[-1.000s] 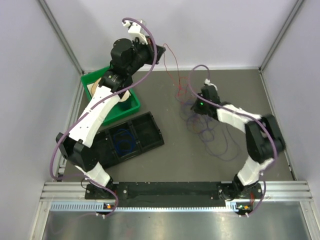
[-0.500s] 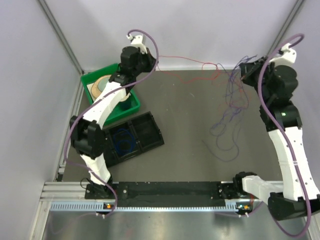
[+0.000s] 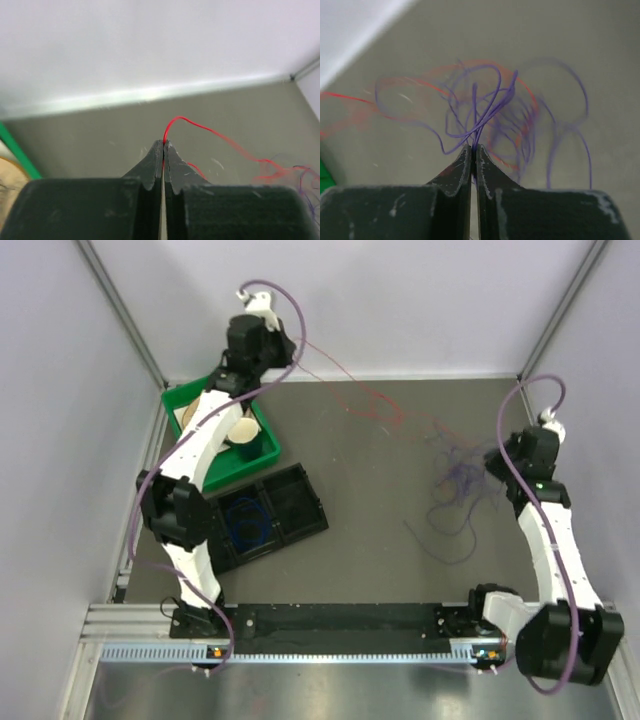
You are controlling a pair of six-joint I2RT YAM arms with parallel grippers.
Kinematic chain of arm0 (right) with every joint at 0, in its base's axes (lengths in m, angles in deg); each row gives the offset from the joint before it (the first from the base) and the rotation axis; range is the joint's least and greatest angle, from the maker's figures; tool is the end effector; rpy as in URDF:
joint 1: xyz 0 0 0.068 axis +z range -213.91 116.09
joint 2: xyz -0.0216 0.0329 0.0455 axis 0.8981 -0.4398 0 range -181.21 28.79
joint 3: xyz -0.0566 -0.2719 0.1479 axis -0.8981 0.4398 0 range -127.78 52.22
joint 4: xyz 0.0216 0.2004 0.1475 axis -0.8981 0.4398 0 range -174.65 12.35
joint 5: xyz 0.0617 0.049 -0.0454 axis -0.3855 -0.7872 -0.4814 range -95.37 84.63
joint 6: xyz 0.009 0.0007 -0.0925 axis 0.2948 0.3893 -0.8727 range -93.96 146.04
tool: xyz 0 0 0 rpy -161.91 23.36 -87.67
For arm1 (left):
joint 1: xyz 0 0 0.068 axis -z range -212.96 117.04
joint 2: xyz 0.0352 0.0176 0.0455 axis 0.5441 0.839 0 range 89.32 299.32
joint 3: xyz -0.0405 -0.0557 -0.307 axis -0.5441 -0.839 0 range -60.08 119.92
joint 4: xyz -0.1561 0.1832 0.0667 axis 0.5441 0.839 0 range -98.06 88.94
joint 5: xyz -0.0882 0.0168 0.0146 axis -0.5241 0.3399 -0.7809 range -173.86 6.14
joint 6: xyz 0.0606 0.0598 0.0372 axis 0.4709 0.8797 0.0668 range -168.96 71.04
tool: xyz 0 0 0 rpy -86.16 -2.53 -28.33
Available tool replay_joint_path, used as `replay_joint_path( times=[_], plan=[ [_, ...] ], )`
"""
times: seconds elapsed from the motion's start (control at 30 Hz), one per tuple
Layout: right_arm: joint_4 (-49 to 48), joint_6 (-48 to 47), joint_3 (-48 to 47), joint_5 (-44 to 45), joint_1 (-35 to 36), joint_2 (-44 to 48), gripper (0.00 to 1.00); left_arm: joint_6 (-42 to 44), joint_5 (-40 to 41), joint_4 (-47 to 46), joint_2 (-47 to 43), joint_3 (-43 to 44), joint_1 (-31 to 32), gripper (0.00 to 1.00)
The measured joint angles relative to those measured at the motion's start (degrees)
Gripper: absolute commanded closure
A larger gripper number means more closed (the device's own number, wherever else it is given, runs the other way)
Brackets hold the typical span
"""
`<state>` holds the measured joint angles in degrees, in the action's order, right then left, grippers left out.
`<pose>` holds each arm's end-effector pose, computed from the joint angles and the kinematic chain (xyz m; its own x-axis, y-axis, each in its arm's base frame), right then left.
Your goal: Untangle the cables
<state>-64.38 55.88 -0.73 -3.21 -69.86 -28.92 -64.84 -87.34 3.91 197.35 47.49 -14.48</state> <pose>0.2340 -0.0275 0.3469 -0.2967 0.5310 -0.7938 0.3289 0.8371 0.4371 0.4743 -0.1639 0.4297 -0.2982 -0.1882 -0.9358 0.3028 0.9111 -0.2797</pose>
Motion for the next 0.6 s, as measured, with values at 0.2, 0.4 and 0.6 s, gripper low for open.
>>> replay_joint_path(
  times=[0.2, 0.4, 0.6],
  plan=[
    [-3.1, 6.5, 16.3, -6.9, -6.9, -6.6, 1.0, 1.0, 1.0, 1.0, -6.0, 6.0, -3.7, 1.0],
    [-7.6, 8.9, 17.8, -10.0, -7.1, -10.7, 1.0, 0.0, -2.0, 0.4, -13.0, 12.4, -4.2, 1.0],
    [-9.6, 9.1, 16.8, -10.4, -7.1, -10.3, 1.0, -3.3, -7.5, -1.9, -16.1, 15.5, -4.1, 1.0]
  ],
)
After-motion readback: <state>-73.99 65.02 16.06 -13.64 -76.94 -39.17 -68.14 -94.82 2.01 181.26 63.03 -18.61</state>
